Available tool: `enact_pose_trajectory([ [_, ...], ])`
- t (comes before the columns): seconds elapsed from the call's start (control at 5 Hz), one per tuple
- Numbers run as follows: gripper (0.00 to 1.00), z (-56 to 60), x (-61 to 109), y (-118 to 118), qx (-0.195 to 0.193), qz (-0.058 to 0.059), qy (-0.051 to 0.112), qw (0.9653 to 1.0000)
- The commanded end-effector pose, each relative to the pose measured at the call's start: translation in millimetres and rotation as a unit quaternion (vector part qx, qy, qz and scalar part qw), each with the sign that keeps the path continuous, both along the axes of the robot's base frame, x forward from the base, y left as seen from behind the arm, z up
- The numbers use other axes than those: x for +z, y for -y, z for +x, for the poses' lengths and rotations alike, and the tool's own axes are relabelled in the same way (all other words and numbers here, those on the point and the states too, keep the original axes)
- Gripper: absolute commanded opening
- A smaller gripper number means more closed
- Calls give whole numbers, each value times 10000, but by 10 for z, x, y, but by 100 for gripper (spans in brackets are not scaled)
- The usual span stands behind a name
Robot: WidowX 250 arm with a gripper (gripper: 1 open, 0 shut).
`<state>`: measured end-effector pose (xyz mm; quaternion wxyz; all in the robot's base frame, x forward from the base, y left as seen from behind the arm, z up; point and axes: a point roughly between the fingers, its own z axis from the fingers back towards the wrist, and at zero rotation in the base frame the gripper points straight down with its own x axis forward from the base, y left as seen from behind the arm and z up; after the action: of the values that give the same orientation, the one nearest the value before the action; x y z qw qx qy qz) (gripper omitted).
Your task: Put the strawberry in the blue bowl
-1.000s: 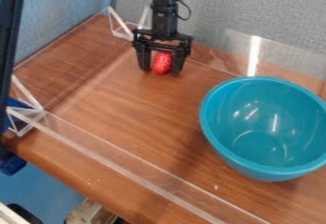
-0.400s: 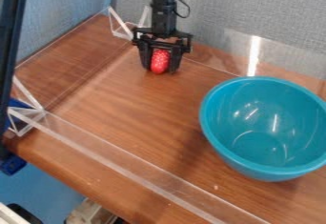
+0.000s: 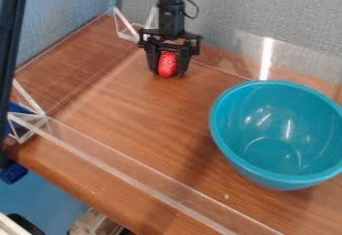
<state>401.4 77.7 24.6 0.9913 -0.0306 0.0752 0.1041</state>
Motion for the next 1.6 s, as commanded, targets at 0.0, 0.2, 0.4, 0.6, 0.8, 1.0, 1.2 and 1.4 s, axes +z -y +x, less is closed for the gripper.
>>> enact_pose_trajectory([
  [0.0,0,25,157,9,-160,-7,267,9995],
  [0.2,0,-1,209,24,-244,-36,313,9992],
  [0.4,0,-25,261,39,-328,-64,360,9988],
  [0.6,0,-51,316,55,-410,-88,408,9983],
  [0.8,0,-77,366,68,-487,-105,450,9977],
  [1.0,0,-100,416,80,-558,-115,494,9971],
  [1.2,0,-120,457,91,-626,-122,532,9965],
  [1.4,0,-141,499,99,-687,-124,567,9959],
])
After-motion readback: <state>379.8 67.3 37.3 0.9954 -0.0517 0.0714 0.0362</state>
